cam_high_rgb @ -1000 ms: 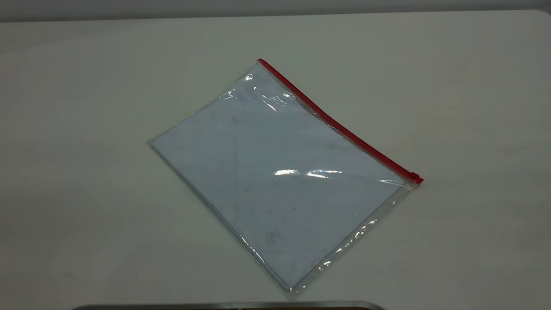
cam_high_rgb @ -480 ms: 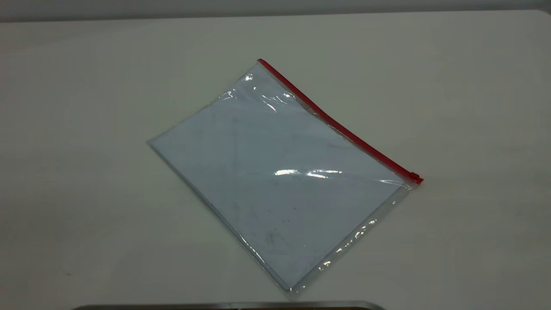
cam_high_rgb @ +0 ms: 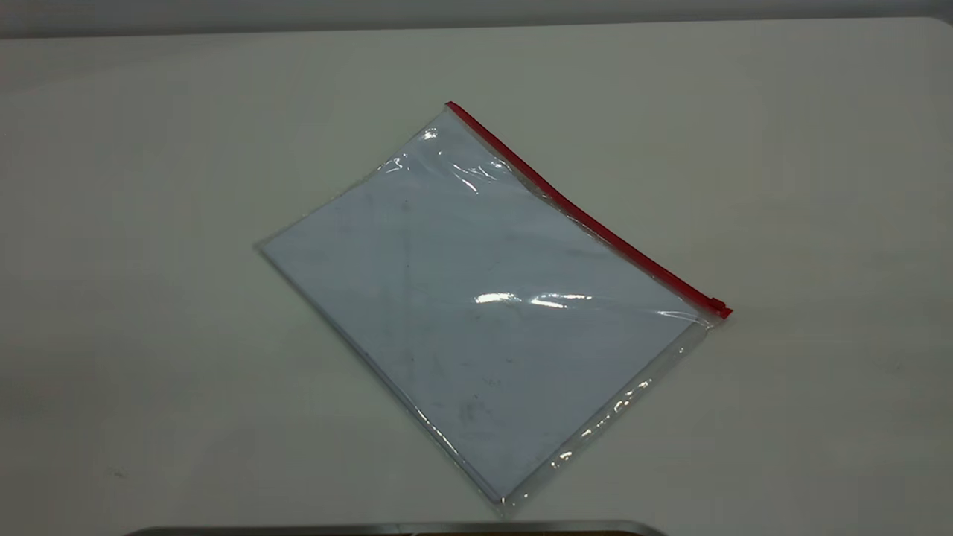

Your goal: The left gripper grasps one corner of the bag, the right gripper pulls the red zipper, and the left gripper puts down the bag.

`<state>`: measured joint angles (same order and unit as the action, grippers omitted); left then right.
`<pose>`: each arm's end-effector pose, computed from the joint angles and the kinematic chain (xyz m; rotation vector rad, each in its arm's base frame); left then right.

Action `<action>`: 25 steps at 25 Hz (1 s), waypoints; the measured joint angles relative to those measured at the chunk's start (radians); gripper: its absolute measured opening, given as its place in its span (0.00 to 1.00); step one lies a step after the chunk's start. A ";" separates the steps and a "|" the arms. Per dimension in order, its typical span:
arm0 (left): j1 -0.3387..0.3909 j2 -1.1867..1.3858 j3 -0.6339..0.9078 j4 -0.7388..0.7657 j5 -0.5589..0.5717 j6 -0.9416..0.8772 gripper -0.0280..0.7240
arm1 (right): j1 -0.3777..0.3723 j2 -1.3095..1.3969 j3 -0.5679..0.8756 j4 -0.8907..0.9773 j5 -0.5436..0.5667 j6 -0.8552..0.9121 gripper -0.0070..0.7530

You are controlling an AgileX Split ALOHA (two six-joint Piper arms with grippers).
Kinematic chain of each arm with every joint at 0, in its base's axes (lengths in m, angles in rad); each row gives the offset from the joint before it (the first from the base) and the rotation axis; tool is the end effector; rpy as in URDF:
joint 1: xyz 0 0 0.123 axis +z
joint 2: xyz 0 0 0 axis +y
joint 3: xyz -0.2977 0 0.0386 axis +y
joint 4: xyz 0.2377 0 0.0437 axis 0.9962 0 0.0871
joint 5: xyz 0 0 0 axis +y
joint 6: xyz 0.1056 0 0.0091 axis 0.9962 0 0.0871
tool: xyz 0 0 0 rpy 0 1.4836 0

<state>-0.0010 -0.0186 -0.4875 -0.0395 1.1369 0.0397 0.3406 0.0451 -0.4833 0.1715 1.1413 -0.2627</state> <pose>-0.0210 -0.0038 0.2546 0.0468 2.1133 -0.0247 -0.0180 0.0111 0.2553 -0.6585 2.0823 0.2550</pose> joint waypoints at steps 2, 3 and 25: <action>0.000 0.000 0.000 0.000 0.000 0.000 0.82 | 0.000 0.000 0.000 0.000 0.000 0.000 0.77; 0.000 0.000 0.000 0.000 0.000 0.000 0.82 | 0.000 0.000 0.000 0.000 0.000 0.000 0.77; 0.000 0.000 0.000 0.001 0.000 0.000 0.82 | -0.422 -0.061 0.000 -0.016 0.000 0.015 0.77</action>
<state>-0.0010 -0.0186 -0.4875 -0.0383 1.1372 0.0397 -0.0813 -0.0160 -0.4833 0.1551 1.1413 -0.2475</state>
